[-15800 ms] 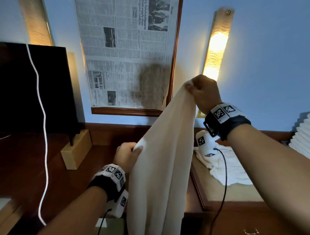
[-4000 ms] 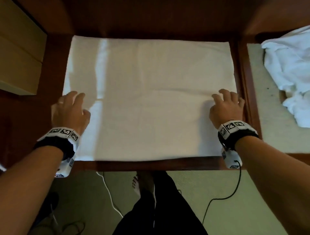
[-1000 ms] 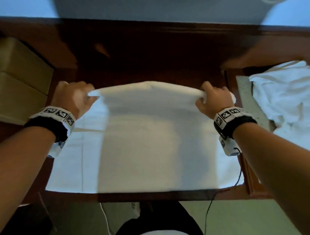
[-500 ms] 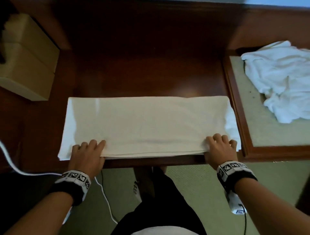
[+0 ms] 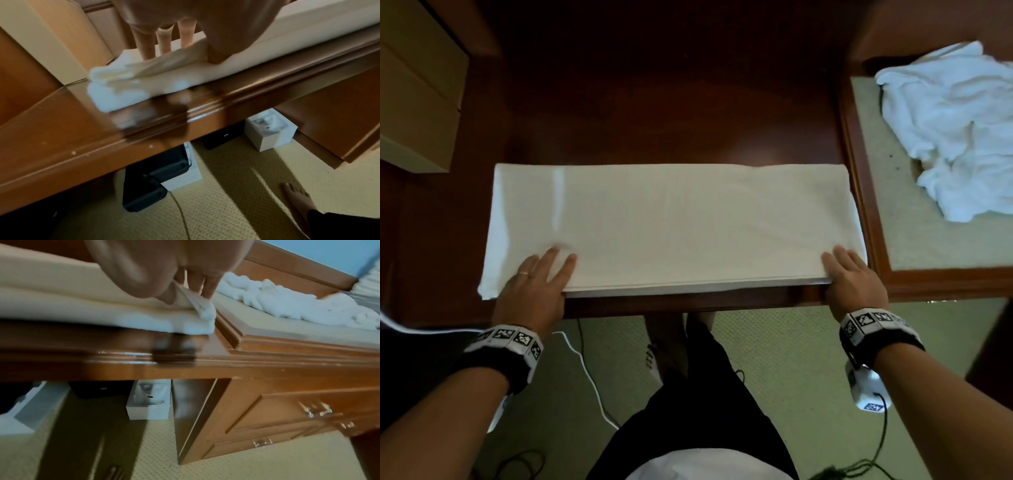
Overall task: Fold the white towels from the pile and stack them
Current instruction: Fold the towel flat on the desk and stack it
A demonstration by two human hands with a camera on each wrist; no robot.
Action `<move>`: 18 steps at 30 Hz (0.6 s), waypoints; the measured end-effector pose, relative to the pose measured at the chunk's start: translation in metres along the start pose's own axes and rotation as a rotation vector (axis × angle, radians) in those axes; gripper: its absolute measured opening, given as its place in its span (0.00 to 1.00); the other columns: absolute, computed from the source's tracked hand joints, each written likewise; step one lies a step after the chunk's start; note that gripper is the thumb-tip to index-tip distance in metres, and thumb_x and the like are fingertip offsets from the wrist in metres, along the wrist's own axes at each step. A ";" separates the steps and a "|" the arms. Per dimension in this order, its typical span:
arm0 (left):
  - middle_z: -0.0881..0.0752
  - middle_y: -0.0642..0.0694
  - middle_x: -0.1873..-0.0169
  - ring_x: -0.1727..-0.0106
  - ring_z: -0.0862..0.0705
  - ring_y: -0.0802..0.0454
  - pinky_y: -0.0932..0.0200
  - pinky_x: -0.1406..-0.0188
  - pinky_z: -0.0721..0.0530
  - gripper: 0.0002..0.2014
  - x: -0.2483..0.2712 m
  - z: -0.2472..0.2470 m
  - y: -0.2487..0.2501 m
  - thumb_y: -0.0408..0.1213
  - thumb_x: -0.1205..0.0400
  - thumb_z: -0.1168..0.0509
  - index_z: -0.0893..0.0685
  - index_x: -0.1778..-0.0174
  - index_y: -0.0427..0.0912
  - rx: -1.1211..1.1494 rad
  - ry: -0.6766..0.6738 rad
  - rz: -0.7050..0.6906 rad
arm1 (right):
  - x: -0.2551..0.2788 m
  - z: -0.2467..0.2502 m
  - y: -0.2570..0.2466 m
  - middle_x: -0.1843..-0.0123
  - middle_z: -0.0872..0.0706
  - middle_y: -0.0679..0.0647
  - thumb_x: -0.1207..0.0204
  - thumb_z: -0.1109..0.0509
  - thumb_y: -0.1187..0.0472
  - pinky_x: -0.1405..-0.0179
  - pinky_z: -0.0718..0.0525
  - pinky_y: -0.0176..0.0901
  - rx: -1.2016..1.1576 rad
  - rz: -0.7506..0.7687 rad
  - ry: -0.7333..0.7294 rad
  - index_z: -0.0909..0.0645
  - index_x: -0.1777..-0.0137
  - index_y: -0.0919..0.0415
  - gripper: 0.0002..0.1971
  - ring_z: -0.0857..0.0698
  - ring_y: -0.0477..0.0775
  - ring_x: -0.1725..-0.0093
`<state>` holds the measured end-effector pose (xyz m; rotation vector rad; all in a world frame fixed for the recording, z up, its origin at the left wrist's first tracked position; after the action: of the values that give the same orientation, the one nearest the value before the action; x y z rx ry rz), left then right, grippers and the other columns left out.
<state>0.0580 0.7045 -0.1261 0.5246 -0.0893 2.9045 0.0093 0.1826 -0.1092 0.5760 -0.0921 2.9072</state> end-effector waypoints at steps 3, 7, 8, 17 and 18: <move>0.33 0.37 0.17 0.22 0.32 0.27 0.27 0.30 0.24 0.44 -0.001 0.001 -0.015 0.23 0.29 0.26 0.31 0.16 0.47 -0.015 -0.006 0.041 | 0.012 -0.002 -0.007 0.23 0.25 0.70 0.29 0.35 0.71 0.34 0.21 0.72 0.067 -0.014 0.032 0.24 0.28 0.68 0.26 0.29 0.78 0.24; 0.32 0.37 0.17 0.21 0.31 0.27 0.29 0.30 0.23 0.47 0.000 0.001 -0.024 0.19 0.32 0.26 0.32 0.16 0.44 -0.044 -0.005 -0.021 | 0.012 -0.006 -0.084 0.20 0.29 0.69 0.35 0.34 0.75 0.29 0.28 0.74 0.069 0.238 0.075 0.26 0.25 0.65 0.33 0.30 0.75 0.21; 0.32 0.37 0.17 0.21 0.31 0.27 0.29 0.31 0.22 0.47 0.000 0.001 -0.026 0.18 0.33 0.26 0.31 0.16 0.44 -0.051 -0.013 -0.028 | 0.011 -0.007 -0.109 0.20 0.28 0.68 0.35 0.37 0.73 0.30 0.25 0.72 0.067 0.357 0.083 0.24 0.26 0.63 0.33 0.28 0.74 0.22; 0.20 0.37 0.28 0.30 0.22 0.34 0.32 0.30 0.26 0.32 -0.003 0.035 -0.017 0.58 0.24 0.40 0.15 0.29 0.43 0.036 0.029 0.004 | 0.000 0.021 -0.149 0.33 0.14 0.57 0.28 0.43 0.50 0.49 0.13 0.60 -0.130 0.425 0.234 0.14 0.43 0.61 0.23 0.16 0.64 0.39; 0.20 0.37 0.29 0.30 0.22 0.34 0.33 0.28 0.27 0.34 -0.013 0.042 -0.007 0.60 0.24 0.46 0.16 0.29 0.42 0.070 0.064 -0.012 | -0.007 0.023 -0.160 0.29 0.18 0.59 0.25 0.43 0.49 0.46 0.14 0.62 -0.117 0.395 0.224 0.16 0.36 0.60 0.25 0.18 0.66 0.35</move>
<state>0.0855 0.7047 -0.0916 0.4408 0.0250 2.9183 0.0538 0.3362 -0.0868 0.2295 -0.3837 3.2933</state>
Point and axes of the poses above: each hand's wrist, its own x-axis away from the middle knuckle, its own z-axis out of the back of the hand, y = z × x, the point moved 7 cm from there along -x, towards the middle knuckle
